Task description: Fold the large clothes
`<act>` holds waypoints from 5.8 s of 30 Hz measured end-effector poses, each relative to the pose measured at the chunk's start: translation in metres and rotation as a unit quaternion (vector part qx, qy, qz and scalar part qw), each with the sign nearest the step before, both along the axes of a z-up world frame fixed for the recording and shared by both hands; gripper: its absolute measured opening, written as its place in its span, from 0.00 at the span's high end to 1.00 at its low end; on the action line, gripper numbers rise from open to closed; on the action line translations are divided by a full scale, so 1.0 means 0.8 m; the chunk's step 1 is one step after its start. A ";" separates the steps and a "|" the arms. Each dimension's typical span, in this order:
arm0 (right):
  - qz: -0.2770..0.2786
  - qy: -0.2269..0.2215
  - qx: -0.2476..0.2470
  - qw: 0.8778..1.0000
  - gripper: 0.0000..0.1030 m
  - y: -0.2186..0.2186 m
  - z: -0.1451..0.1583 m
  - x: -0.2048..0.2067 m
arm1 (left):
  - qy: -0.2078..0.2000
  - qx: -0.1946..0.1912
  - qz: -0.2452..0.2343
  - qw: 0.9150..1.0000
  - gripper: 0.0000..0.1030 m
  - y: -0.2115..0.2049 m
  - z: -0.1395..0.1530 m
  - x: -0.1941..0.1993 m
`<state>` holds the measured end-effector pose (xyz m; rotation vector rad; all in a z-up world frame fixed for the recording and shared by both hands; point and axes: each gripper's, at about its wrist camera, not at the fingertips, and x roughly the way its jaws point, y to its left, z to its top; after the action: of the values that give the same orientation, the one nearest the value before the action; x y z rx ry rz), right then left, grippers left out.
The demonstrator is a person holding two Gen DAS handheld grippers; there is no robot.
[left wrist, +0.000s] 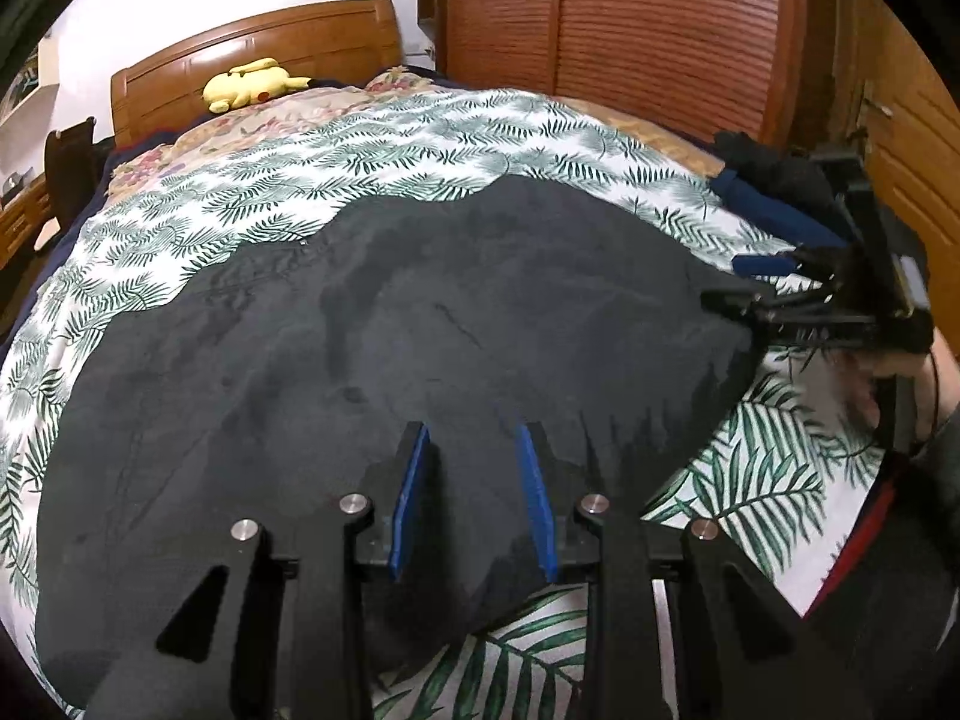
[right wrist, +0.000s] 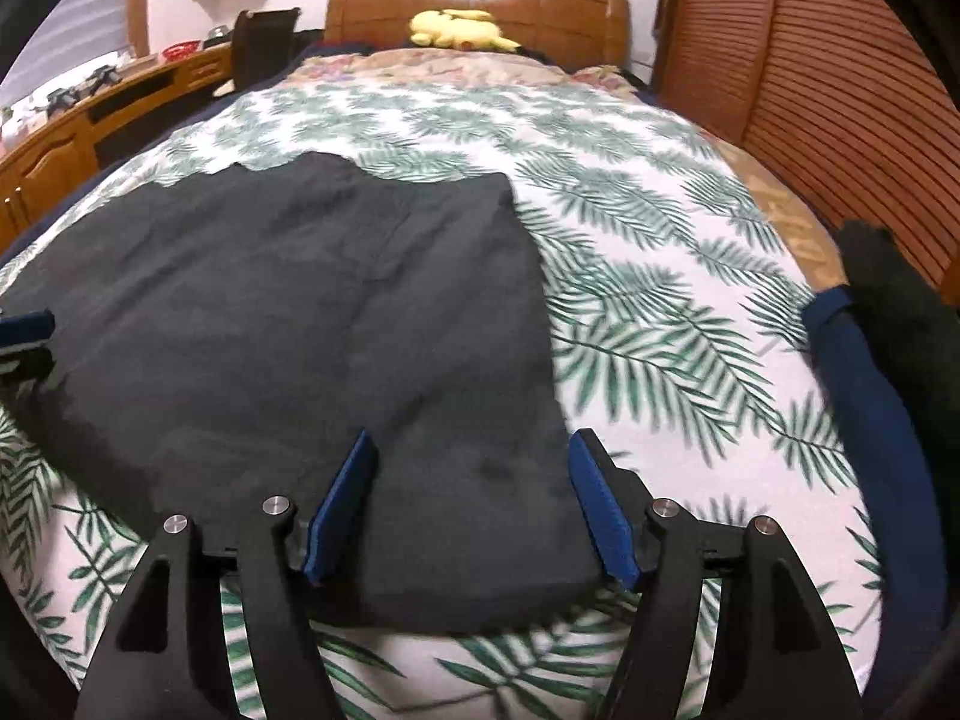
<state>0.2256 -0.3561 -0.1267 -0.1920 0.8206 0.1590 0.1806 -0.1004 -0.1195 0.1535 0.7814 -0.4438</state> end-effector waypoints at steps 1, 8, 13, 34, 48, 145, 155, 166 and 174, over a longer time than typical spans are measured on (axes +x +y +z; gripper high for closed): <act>-0.008 0.004 0.002 1.000 0.33 -0.007 -0.001 0.001 | 0.001 0.002 0.000 1.000 0.72 -0.002 -0.001 0.001; -0.015 0.055 0.030 0.998 0.28 -0.032 -0.018 0.006 | 0.011 0.013 0.001 1.000 0.71 -0.007 -0.012 0.006; -0.009 0.072 0.051 0.996 0.27 -0.036 -0.023 0.007 | 0.012 0.021 0.002 1.000 0.70 -0.010 -0.018 0.008; 0.026 0.080 0.123 0.989 0.65 -0.026 -0.025 -0.002 | 0.015 0.019 0.001 1.000 0.69 -0.009 -0.018 0.010; 0.035 0.011 0.129 0.991 0.90 0.000 0.024 -0.017 | -0.013 -0.005 0.021 1.000 0.68 0.035 0.020 -0.009; 0.213 0.003 0.025 0.977 0.28 0.284 0.033 -0.057 | -0.014 -0.044 0.083 0.995 0.71 0.194 0.018 -0.045; 0.198 -0.004 0.040 0.979 0.28 0.260 0.049 -0.049 | -0.088 -0.057 0.103 0.989 1.00 0.228 0.069 -0.087; 0.242 -0.011 0.066 0.968 0.39 0.300 0.066 -0.025 | -0.063 -0.055 0.181 0.980 1.00 0.316 0.038 -0.104; 0.280 0.045 0.078 0.956 0.54 0.350 0.027 -0.012 | -0.076 -0.053 0.245 0.965 1.00 0.351 0.033 -0.125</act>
<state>0.2157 -0.0760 -0.1055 -0.2658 0.8232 0.7695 0.0804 0.1801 -0.0931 -0.1069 0.6155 -0.0026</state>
